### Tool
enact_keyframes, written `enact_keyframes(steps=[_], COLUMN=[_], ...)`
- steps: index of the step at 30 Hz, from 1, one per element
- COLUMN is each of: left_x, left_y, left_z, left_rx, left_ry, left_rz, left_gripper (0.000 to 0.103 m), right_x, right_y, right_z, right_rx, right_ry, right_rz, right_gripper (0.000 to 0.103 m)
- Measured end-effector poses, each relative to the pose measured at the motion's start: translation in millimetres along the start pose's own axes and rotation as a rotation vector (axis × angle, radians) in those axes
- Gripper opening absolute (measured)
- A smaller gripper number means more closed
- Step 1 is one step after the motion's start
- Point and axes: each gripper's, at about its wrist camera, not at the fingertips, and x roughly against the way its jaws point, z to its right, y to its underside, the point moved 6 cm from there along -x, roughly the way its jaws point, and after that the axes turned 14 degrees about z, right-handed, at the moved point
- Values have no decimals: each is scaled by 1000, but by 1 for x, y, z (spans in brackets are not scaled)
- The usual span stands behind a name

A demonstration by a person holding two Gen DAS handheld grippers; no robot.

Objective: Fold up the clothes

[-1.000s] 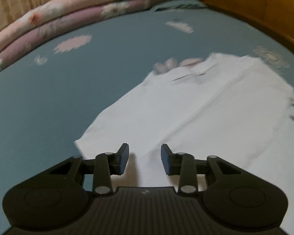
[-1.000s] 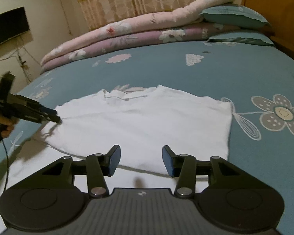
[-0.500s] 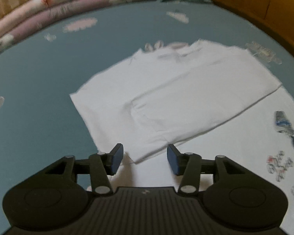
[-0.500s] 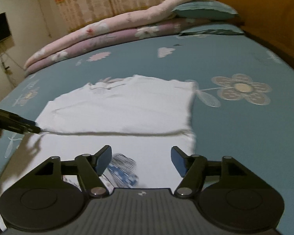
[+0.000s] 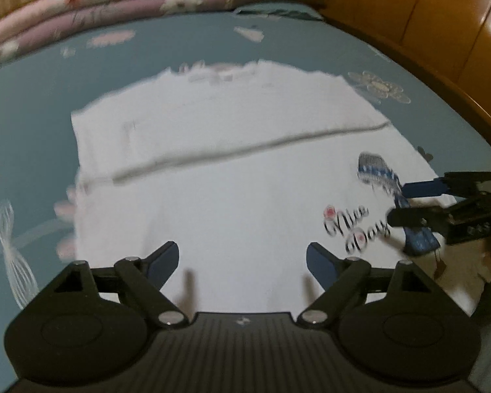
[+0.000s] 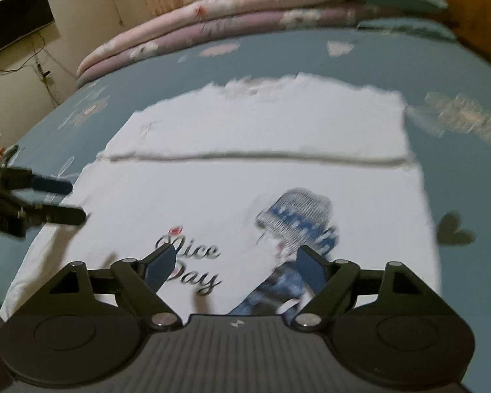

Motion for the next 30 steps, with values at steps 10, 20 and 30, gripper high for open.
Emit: enact_keyframes(steps=[10,20,30], left_x=[27,42,58], left_y=[56,73,80], left_z=[1,6,13], left_rx=[33,62,24], left_ry=[-91,-180,-260], left_rz=[-9,4,8], left_gripper=[100,102,102], right_x=[64,73,82], right_y=[45,69,65], right_z=[30,18,9], right_rx=[7,131,161], right_ry=[129,191,206], right_rz=[-24,13,-5], right_gripper=[101,103,103])
